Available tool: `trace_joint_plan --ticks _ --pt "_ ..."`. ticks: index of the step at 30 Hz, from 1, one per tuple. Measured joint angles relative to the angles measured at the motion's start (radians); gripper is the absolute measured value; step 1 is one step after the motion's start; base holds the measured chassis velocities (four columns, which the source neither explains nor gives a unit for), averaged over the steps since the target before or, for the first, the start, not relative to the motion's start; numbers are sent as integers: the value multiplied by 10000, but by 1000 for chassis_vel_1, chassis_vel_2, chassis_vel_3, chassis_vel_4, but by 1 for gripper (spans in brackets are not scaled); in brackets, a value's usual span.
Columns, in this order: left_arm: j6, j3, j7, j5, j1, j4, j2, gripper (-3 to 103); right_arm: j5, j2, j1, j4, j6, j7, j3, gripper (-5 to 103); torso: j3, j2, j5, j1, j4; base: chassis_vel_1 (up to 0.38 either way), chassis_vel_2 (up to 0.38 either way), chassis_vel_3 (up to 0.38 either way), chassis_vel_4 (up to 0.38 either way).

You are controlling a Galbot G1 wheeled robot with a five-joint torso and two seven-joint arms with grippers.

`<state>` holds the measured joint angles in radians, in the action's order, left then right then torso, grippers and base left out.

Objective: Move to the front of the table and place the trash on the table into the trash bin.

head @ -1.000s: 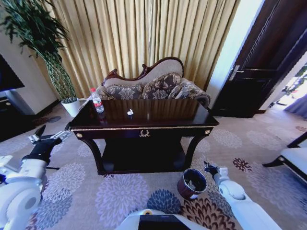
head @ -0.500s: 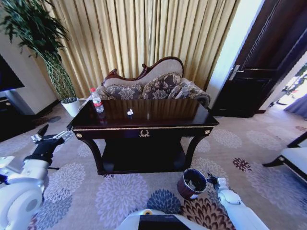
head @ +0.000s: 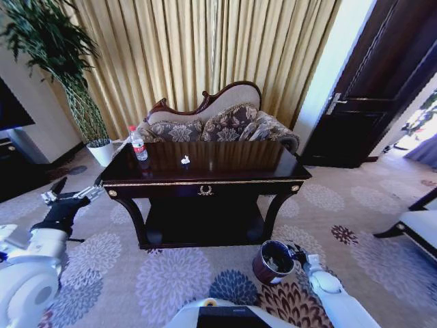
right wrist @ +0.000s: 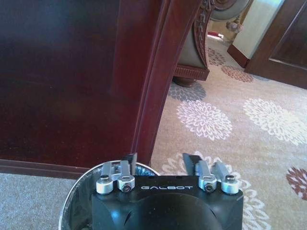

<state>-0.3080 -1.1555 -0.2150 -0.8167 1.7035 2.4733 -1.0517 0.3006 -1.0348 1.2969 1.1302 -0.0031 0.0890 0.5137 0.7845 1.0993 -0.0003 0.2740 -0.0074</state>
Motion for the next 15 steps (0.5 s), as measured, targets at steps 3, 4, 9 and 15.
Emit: trace_joint_plan --ticks 3,4,9,15 --pt "1 -4 0 0 -6 -30 -16 100 1 38 3 64 0 109 5 64 0 0 1 0 0 0 0 0 0" --pt "4 -5 4 0 -11 -43 -17 100 7 46 0 78 0 123 9 70 0 0 1 0 0 0 0 0 0" --pt "12 -8 35 0 -21 -72 18 100 28 13 3 84 -52 161 31 95 0 0 1 0 0 0 0 0 0" --pt "14 22 60 -2 -38 -98 29 100 123 4 8 84 -67 163 84 100 0 0 0 0 0 0 0 0 0"
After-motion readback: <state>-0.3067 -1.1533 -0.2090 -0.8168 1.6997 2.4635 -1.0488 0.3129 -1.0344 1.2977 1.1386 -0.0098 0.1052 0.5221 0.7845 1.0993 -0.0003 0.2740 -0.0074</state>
